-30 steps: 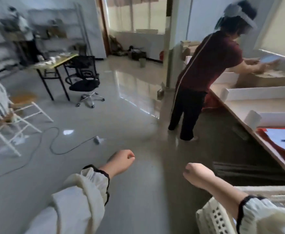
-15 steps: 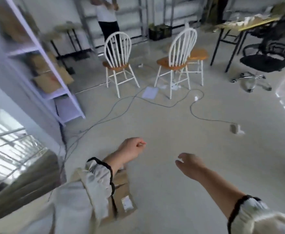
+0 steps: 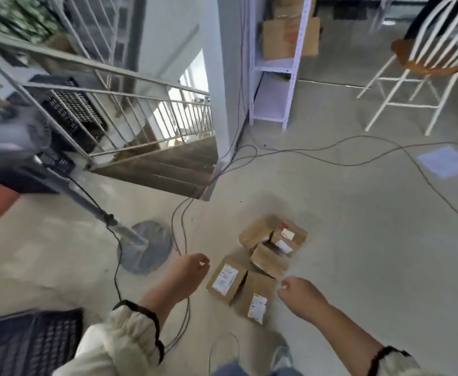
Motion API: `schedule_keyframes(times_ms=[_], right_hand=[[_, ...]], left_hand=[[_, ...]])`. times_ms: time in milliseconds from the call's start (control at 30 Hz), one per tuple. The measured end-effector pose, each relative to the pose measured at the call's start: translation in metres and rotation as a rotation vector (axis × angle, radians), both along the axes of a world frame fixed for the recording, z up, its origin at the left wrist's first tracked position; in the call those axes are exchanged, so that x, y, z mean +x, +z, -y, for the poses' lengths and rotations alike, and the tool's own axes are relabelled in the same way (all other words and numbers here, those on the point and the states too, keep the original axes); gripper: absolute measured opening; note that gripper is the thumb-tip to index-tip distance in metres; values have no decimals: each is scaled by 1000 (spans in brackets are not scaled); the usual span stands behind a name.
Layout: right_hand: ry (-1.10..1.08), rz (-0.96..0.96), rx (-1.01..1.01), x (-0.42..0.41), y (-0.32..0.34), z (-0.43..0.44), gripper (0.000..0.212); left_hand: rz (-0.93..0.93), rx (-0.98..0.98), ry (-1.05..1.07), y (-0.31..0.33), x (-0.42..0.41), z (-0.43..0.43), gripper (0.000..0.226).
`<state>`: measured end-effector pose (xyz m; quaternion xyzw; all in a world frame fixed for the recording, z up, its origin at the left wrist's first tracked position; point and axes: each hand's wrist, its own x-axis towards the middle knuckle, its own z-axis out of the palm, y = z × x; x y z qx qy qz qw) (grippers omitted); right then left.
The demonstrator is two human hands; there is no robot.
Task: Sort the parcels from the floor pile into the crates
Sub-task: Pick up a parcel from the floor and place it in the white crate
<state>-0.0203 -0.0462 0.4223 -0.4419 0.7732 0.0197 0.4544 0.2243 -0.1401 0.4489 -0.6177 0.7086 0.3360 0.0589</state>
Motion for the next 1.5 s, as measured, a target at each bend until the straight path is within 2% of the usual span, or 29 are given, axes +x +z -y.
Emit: schedule_keyframes(times_ms=[167, 367, 433, 533, 600, 667, 733, 833, 900, 933, 1000, 1033, 1100, 1133, 1233, 1500], right_hand=[[155, -28, -4, -1, -138, 59, 27], [204, -60, -64, 34, -380, 91, 18], [92, 41, -39, 49, -446, 110, 20], [-259, 248, 63, 62, -511, 148, 43], [-381, 331, 170, 68, -537, 166, 55], [-400, 376, 222, 73, -551, 173, 70], [-361, 418, 141, 78, -561, 176, 79], [-217, 477, -103, 79, -567, 177, 71], [-177, 535, -194, 81, -572, 177, 62], [-191, 551, -205, 83, -576, 176, 63], [-223, 525, -173, 86, -586, 175, 66], [-224, 505, -141, 86, -593, 175, 57], [-184, 481, -69, 86, -601, 173, 32], [-158, 474, -54, 85, -604, 171, 27], [-111, 447, -88, 86, -610, 166, 36], [-156, 515, -111, 86, -617, 161, 43]], left_hand=[[53, 49, 108, -156, 15, 28, 27], [100, 148, 72, -399, 3, 78, 35], [126, 149, 52, -468, -2, 93, 38], [190, 83, 2, -546, 6, 110, 43], [210, 50, 12, -583, 15, 113, 45], [184, 74, 30, -606, 20, 110, 42], [160, 98, 58, -617, 24, 106, 36], [155, 119, 118, -619, 31, 100, 34], [52, 183, 194, -619, 37, 92, 43], [-10, 226, 231, -620, 40, 88, 52], [-73, 275, 251, -620, 46, 83, 73], [-92, 302, 264, -621, 49, 85, 82], [-169, 388, 314, -620, 52, 90, 82], [-203, 416, 332, -621, 52, 92, 76], [-204, 397, 318, -622, 49, 92, 62], [-227, 364, 309, -628, 49, 87, 70]])
